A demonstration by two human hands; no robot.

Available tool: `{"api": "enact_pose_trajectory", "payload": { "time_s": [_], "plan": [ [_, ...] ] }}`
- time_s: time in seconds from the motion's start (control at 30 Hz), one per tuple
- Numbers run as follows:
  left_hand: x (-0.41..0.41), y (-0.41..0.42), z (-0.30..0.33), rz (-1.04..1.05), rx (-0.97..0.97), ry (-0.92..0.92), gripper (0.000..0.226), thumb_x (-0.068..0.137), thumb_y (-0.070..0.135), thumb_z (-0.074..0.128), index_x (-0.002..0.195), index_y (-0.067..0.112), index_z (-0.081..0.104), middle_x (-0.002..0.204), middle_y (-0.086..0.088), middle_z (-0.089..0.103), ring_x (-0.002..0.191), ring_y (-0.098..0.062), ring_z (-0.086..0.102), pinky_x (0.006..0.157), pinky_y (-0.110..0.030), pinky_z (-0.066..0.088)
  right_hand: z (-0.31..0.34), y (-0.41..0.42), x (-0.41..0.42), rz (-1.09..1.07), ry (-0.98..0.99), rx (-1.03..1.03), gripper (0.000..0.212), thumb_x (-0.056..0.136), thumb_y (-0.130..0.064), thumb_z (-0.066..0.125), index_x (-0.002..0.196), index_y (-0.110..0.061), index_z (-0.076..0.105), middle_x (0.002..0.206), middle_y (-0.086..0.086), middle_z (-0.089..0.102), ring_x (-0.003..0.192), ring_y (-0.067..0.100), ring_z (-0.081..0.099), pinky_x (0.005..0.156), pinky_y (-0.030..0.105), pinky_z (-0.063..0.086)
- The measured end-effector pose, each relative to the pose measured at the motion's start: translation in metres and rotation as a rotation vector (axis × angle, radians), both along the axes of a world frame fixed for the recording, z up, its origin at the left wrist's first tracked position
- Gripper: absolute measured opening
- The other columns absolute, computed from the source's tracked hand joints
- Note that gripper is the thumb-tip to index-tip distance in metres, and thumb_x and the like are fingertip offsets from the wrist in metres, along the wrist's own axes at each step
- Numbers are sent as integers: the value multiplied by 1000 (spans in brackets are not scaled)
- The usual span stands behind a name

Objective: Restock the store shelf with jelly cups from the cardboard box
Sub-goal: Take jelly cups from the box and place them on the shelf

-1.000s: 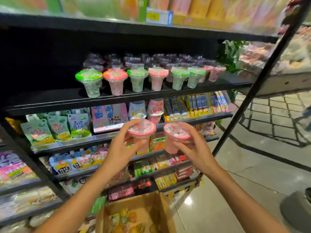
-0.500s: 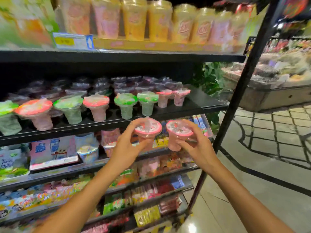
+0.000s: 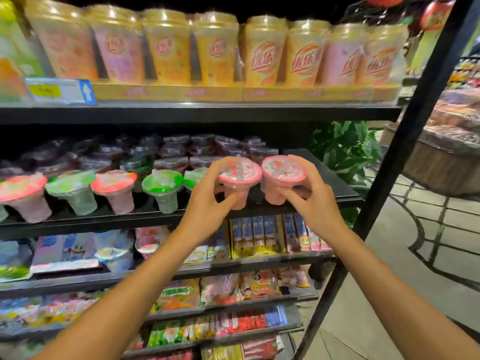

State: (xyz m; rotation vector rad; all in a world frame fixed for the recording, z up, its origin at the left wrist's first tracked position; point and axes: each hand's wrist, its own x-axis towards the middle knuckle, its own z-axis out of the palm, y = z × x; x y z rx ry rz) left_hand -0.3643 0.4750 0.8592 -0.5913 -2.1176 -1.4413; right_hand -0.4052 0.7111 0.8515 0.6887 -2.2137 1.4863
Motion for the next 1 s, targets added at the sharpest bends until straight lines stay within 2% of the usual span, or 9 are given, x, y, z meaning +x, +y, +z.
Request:
{"api": "enact_pose_trajectory", "payload": {
  "time_s": [0.1,0.17,0.27,0.37,0.5,0.77,0.87,0.93,1.0],
  "plan": [
    [-18,-3,19,34,-14,27,58,87,-5,70,136,18,49,122,31,57,118,-2,58,95,-20,49,19,-1,-29,5,43,-18,63,91,-7,74,143,-31,48,131,-7,65,121,11,64,102,37,55],
    [-24,-10,26,55,-12,36,56,87,2,73,134,20,49,124,24,59,117,-7,60,95,-25,50,26,-3,-43,16,63,-11,65,91,-5,73,143,-34,47,131,-8,65,120,11,64,102,41,54],
    [-30,-27,34,81,-27,48,54,89,8,75,133,24,49,133,11,57,121,-16,59,100,-40,51,29,-16,-55,51,77,-6,67,90,-1,71,144,-34,47,125,-15,67,113,5,67,97,33,56],
    [-30,-48,44,96,-33,25,54,87,6,76,130,25,50,134,9,57,121,-18,61,100,-44,53,30,-43,-61,119,77,4,66,90,-4,72,145,-30,46,127,-11,66,115,-1,64,97,24,54],
    [-26,-79,55,138,-72,40,54,86,2,77,130,18,51,134,6,56,120,-19,61,100,-40,53,30,-82,-68,190,78,22,66,91,-11,73,145,-34,44,138,-9,59,127,7,58,105,42,52],
    [-23,-133,52,154,-87,28,57,84,-3,76,128,21,51,134,3,55,120,-18,61,99,-28,50,34,-135,-62,213,46,46,63,93,-22,73,146,-39,42,127,-11,65,116,6,63,100,42,54],
    [-23,-148,45,148,-72,29,59,83,-8,75,129,21,52,133,2,55,120,-18,60,99,-27,48,31,-144,-59,200,50,86,64,95,-26,71,148,-42,39,120,-13,67,95,25,70,87,47,57],
    [-25,-155,40,141,-52,16,57,84,-8,74,130,18,52,134,0,56,121,-19,60,101,-30,49,30,-146,-59,180,55,119,66,95,-30,70,149,-46,35,117,-6,69,80,40,66,77,53,56],
    [-27,-161,36,136,-47,-5,55,86,-4,74,131,18,52,135,0,56,123,-21,60,103,-33,49,31,-147,-59,157,66,149,69,94,-34,71,149,-48,33,119,2,69,87,43,65,79,54,56]
  ]
}}
